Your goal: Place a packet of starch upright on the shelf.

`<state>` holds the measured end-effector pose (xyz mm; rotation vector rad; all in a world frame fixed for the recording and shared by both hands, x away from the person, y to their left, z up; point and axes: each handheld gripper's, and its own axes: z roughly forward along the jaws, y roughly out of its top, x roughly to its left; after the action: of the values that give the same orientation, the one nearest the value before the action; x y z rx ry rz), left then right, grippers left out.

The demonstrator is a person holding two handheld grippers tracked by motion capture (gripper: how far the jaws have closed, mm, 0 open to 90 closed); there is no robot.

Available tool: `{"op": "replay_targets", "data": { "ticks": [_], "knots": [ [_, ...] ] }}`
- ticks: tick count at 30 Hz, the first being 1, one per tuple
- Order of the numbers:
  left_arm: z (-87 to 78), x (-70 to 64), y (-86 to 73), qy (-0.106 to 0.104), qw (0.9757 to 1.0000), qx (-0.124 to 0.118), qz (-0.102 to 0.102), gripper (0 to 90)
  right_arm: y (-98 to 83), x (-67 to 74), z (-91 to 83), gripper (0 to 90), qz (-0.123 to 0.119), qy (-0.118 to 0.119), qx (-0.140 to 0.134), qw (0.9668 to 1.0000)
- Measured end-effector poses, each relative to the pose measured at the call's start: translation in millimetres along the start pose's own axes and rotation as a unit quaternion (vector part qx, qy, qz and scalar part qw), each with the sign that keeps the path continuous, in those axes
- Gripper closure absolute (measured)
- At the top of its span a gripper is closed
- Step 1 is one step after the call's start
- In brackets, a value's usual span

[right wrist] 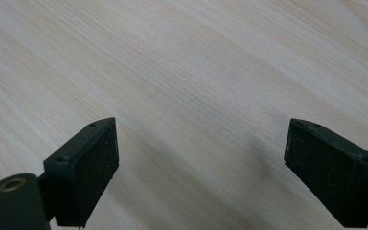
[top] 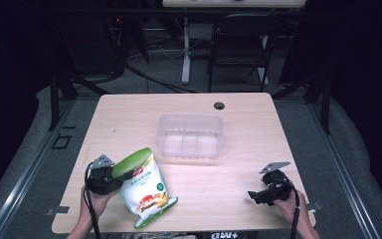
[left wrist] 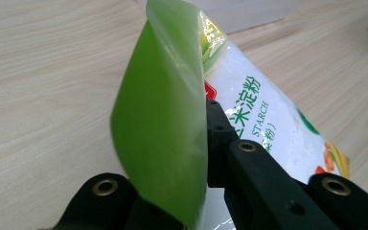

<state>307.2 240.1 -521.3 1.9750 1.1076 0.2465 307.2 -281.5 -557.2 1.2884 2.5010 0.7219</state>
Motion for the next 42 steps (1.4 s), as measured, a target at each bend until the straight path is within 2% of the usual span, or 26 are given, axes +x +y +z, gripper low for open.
{"op": "replay_targets", "data": {
  "ticks": [5,6,7,11,18,23,32,42],
  "knots": [
    [-10.2,-3.7,4.7,0.004,0.9998,-0.020,0.002,89.5,-0.2,0.0,0.1,11.0,0.002,-0.001,-0.001,1.0000],
    [-11.4,-4.3,5.0,0.006,0.9997,-0.024,-0.003,89.5,-0.2,0.0,-0.2,11.0,0.001,-0.001,-0.001,1.0000],
    [-13.7,-3.5,5.7,0.010,0.9996,-0.025,0.001,89.5,-0.2,0.1,-0.1,11.0,0.002,0.001,-0.002,1.0000],
    [-19.7,-2.7,7.4,0.012,0.9993,-0.035,-0.011,89.5,-0.1,0.1,0.1,11.0,0.001,-0.001,-0.001,1.0000],
    [-26.2,-3.9,12.4,0.016,0.9989,-0.042,-0.013,89.5,-0.3,-0.1,0.6,11.0,0.003,0.001,-0.002,1.0000],
    [-28.1,-6.5,14.9,0.013,0.9989,-0.044,-0.006,89.6,-0.3,-0.2,0.3,11.1,0.004,0.000,-0.001,1.0000],
    [-34.9,-15.8,25.4,-0.011,0.9990,-0.042,0.013,89.5,-0.4,-0.7,-0.9,11.0,0.004,0.001,-0.002,1.0000],
    [-47.4,-28.2,36.4,-0.025,0.9982,-0.040,0.038,89.7,-1.0,-0.6,-2.6,10.9,0.008,-0.006,-0.012,0.9999]
  ]
}}
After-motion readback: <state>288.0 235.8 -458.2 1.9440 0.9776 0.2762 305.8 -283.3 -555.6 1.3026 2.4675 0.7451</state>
